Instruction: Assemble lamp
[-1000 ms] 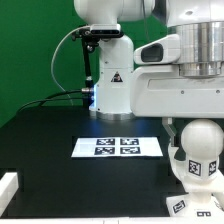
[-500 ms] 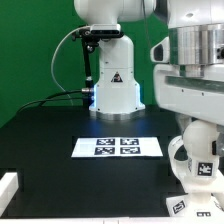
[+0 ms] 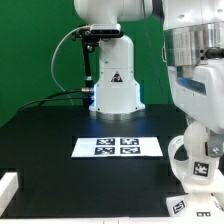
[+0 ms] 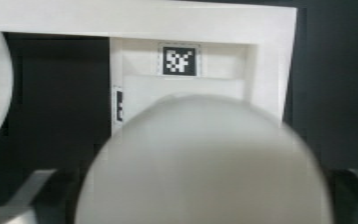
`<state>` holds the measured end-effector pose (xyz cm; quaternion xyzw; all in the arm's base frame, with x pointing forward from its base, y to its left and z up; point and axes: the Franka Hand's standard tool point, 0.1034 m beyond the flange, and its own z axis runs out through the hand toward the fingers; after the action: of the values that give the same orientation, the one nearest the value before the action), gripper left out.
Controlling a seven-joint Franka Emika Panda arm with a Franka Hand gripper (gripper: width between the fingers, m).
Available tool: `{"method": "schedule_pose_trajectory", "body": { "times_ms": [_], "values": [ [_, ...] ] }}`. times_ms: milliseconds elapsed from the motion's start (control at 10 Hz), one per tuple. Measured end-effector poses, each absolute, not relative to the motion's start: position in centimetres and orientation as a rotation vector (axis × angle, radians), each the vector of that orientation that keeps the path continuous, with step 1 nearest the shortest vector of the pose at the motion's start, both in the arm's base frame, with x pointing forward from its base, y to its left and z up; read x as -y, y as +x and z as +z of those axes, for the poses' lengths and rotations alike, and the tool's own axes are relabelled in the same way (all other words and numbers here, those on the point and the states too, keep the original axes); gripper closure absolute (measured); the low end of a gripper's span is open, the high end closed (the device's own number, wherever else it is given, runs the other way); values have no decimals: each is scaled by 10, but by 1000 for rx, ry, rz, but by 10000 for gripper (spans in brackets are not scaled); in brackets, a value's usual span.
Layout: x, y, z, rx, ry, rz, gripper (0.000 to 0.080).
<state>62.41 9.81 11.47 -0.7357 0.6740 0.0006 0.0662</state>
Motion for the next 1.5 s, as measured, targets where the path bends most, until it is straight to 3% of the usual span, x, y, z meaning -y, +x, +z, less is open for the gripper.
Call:
{"method": "schedule_pose_trajectory", "body": {
  "times_ms": [200,400,800,1200,1400,1500],
  "values": [
    [-94,625,117,-1688,-2500,-12,103],
    [-93,624,119,-1237,-2753,-23,101],
    [-95,623,119,-925,-2875,-54,101],
    [-94,625,118,-2,-3119,-106,101],
    [-91,625,118,152,-3120,-113,101],
    [-91,625,118,133,-3121,-112,222]
  ]
}}
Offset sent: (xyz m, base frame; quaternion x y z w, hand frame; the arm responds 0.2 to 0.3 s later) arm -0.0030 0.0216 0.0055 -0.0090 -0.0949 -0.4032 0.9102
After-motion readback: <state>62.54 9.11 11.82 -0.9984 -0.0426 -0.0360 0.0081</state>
